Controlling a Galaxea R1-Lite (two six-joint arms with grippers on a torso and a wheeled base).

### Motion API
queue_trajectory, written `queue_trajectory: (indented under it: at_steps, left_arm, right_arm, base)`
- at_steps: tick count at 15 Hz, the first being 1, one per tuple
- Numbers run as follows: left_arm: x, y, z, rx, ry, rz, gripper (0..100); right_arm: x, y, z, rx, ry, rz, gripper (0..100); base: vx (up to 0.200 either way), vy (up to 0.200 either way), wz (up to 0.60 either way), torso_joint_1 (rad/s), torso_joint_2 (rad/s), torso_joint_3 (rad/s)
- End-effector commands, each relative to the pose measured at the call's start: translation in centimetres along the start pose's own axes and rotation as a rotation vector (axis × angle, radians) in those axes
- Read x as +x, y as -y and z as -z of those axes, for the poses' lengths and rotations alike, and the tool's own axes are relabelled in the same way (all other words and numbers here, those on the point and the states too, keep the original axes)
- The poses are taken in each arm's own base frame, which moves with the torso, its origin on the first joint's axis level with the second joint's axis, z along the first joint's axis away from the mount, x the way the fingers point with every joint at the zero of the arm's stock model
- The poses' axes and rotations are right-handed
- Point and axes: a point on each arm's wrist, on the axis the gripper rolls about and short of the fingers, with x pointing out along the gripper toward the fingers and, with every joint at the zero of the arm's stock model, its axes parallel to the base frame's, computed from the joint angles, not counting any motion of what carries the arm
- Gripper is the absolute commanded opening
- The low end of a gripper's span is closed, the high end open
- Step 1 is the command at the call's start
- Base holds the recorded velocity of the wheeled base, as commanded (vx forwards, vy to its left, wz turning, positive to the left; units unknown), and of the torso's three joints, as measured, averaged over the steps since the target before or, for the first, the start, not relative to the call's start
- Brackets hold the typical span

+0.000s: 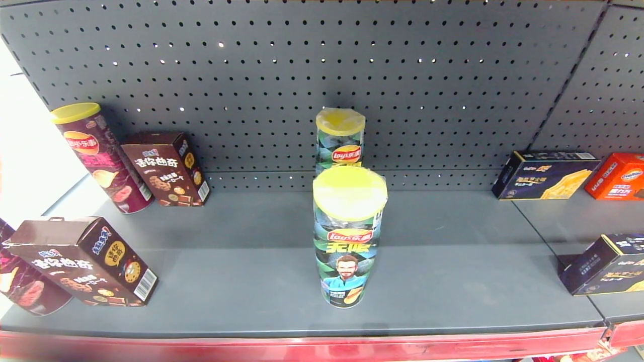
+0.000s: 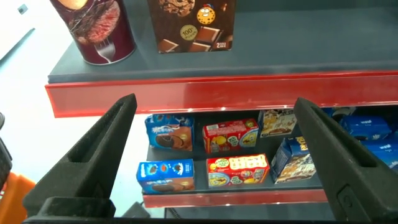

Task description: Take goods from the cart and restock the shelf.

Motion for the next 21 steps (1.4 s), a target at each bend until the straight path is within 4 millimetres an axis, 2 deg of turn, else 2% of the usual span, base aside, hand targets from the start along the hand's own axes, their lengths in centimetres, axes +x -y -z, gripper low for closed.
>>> queue_trajectory:
  at_steps: [1,21]
  left_arm:
    - [0.01,0.0,0.0,0.002,-0.002,0.001,100]
    - [0.02,-0.07,0.03,-0.014,-0.002,-0.034,100]
  right_arm:
    - [0.02,0.0,0.02,0.0,-0.003,0.0,100]
    - [0.02,-0.01,0.01,-0.001,-0.001,-0.005,100]
  base:
    - [0.0,0.0,0.0,0.0,0.0,0.0]
    - [-0.01,0.0,0.0,0.0,0.0,0.0]
